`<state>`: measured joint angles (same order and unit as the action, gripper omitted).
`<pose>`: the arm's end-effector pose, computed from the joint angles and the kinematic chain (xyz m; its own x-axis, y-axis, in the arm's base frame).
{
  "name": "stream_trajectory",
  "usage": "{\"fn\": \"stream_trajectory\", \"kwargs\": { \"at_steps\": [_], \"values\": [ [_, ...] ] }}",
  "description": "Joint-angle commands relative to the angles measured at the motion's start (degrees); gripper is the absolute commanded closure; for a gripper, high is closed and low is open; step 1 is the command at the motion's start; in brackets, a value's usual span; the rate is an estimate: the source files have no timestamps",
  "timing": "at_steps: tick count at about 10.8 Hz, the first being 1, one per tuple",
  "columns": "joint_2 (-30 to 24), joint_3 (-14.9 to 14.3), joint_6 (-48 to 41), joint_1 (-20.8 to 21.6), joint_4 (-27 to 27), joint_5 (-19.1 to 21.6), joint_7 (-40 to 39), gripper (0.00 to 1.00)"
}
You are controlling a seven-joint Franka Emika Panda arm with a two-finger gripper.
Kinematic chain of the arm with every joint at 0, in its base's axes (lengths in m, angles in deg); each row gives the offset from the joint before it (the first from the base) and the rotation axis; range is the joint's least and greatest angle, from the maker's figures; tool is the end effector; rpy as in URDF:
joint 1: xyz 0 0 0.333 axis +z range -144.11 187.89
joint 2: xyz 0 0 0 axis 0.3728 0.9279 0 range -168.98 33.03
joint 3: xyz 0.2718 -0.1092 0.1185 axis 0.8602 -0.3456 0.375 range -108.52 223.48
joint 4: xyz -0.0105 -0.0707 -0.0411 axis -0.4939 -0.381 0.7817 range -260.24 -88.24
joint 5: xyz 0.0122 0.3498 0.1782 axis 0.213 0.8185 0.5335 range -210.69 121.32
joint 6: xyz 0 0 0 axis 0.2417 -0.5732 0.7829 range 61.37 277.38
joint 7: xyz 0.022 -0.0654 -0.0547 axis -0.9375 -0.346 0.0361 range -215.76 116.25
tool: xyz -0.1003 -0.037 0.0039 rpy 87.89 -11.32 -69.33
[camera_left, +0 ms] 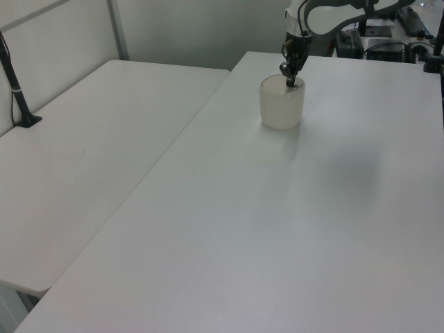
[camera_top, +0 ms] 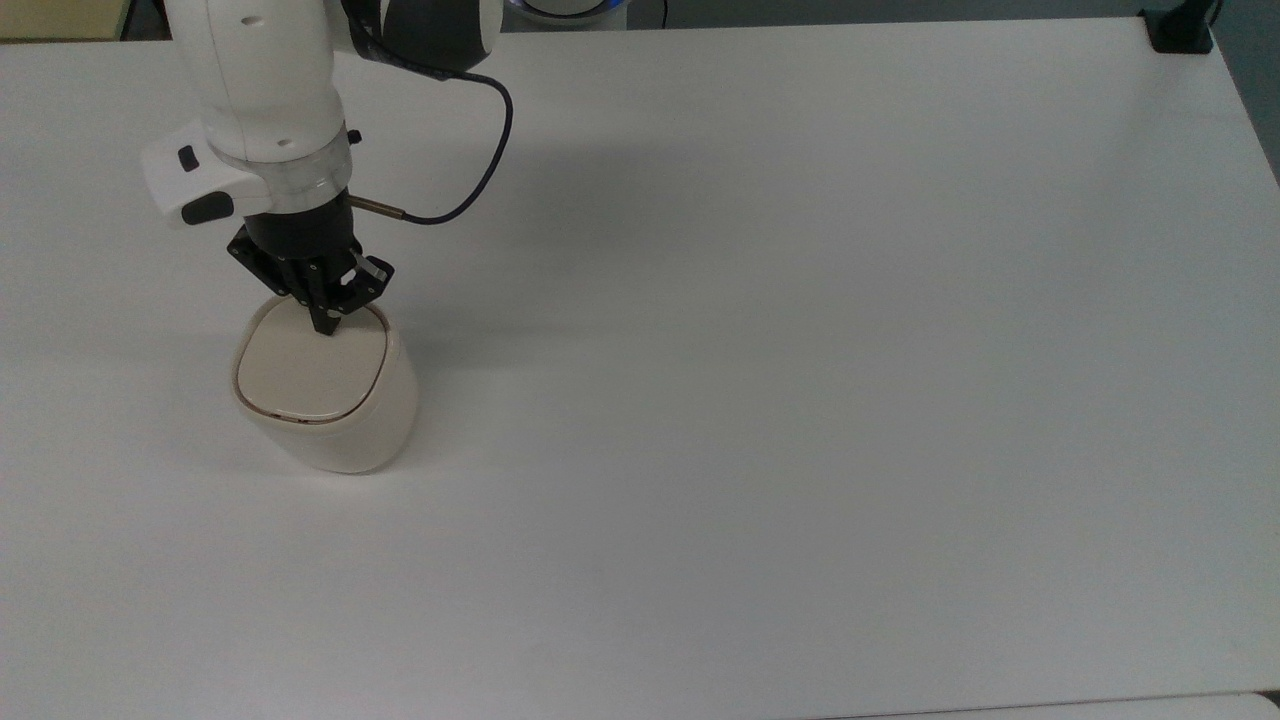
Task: Open the trash bin
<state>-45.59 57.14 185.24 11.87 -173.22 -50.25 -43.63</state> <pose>0.6800 -0.1279 0.4436 0.9518 -0.2277 0.2055 -0.2466 -0.9665 0.0710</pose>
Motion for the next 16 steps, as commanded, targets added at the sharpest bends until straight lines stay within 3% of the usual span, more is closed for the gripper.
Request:
{"fn": "stream_trajectory", "kwargs": {
  "at_steps": [1,4,7,9,10,11,12,13,16],
  "values": [
    [-5.7,0.8,-4.1,0.6,-0.2,0.5,0.7,0.99],
    [-10.9,4.6,-12.8,2.4,-0.2,0.4,-0.4,0.99],
    [-15.9,4.1,-23.0,6.1,-0.6,0.4,-3.4,0.99],
    [-18.2,1.6,-27.0,9.8,-0.9,0.4,-3.4,0.95],
    [-18.9,0.4,-28.0,11.3,-1.1,0.4,-3.4,0.85],
    [-19.5,0.3,-28.2,11.6,-2.2,0.4,-3.4,0.65],
    [-19.9,0.3,-28.1,11.4,-2.3,0.4,-3.5,0.26],
    [-19.8,0.3,-27.9,11.4,-2.3,0.4,-3.7,0.02],
    [-19.9,0.5,-27.9,10.9,-2.3,0.4,-3.8,0.0]
  ]
}}
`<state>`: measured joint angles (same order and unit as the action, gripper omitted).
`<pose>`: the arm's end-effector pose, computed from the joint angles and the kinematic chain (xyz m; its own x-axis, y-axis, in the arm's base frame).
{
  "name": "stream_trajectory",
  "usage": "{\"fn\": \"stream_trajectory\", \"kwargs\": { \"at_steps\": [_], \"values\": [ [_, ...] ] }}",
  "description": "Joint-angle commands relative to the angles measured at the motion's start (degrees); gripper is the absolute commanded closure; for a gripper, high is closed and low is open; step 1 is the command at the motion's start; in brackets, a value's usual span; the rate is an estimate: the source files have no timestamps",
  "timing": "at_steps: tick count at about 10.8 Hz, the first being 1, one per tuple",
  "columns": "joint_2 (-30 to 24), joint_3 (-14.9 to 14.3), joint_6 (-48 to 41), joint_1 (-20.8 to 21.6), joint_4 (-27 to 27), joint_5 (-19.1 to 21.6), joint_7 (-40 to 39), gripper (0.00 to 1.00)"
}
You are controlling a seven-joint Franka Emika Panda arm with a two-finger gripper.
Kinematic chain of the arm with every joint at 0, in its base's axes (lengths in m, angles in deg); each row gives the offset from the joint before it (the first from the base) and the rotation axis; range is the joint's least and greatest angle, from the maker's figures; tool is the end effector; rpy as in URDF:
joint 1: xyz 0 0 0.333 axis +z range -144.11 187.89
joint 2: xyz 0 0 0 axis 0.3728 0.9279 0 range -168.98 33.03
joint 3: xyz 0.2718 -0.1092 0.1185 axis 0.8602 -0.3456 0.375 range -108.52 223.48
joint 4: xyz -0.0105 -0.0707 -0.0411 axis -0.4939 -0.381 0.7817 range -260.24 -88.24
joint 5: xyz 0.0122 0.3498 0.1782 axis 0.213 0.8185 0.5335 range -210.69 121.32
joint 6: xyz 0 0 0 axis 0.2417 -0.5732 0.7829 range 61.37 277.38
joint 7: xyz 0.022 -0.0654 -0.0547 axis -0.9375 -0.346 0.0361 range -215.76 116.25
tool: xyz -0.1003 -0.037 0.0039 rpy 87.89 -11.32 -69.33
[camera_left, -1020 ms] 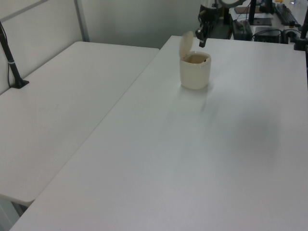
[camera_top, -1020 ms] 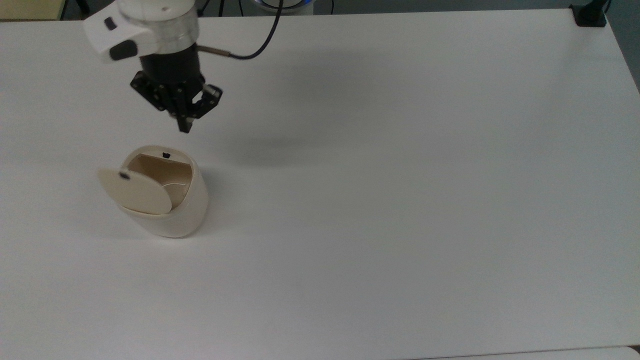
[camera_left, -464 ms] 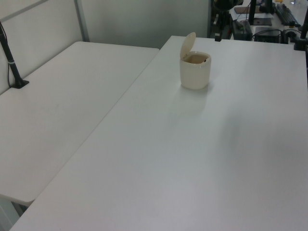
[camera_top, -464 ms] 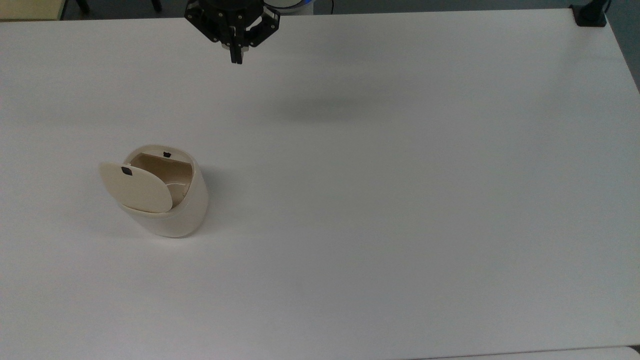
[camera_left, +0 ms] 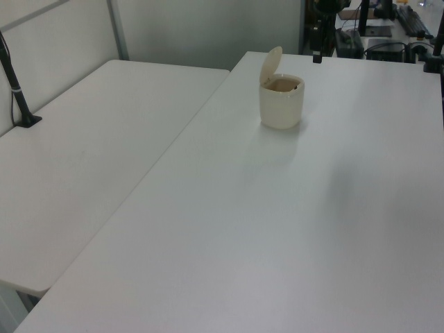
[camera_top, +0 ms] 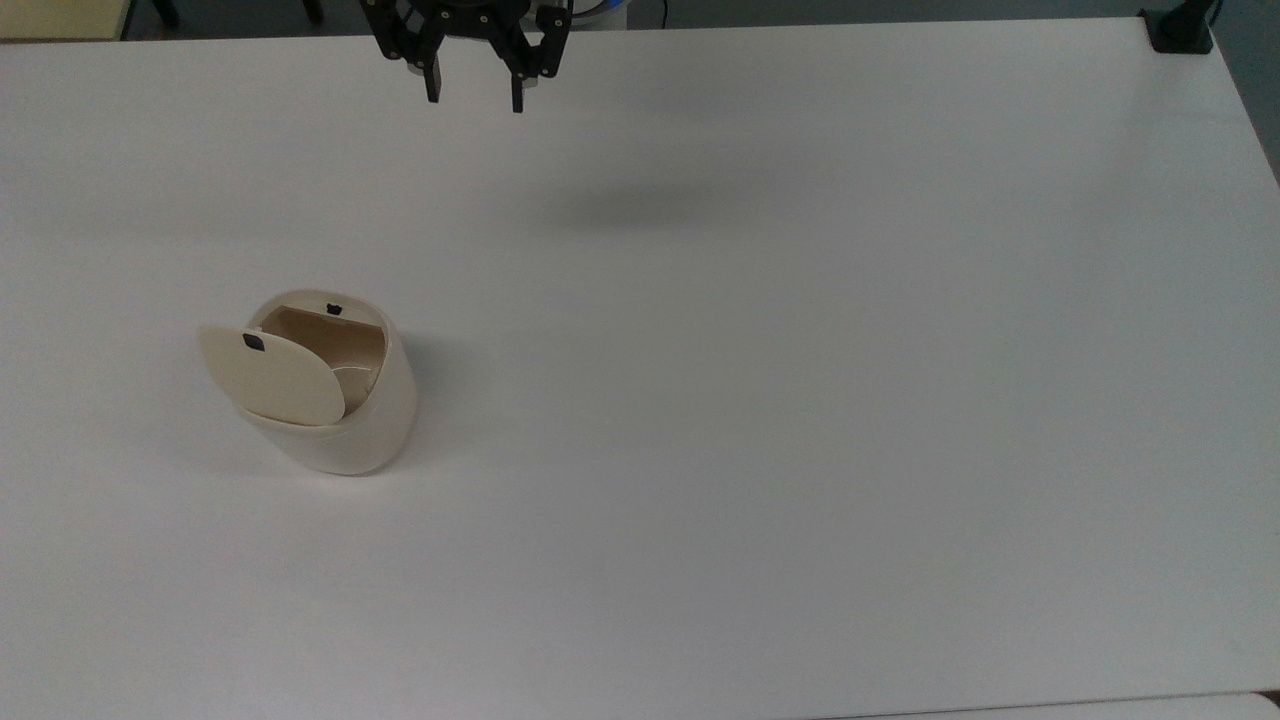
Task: Open the trash bin
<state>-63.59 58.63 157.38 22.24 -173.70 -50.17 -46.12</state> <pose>0.5853 0.0055 0.5936 0.9993 -0.0286 0.0257 -0.0309 -0.9952 0.0924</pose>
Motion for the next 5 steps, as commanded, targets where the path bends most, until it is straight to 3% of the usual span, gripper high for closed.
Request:
{"fn": "stream_trajectory", "kwargs": {
  "at_steps": [1,5],
  "values": [
    [-1.9,-1.1,0.1,0.4,-1.8,0.3,-1.3,0.0],
    [-2.0,-1.2,-0.2,0.3,-1.5,0.4,-1.3,0.0]
  ]
}}
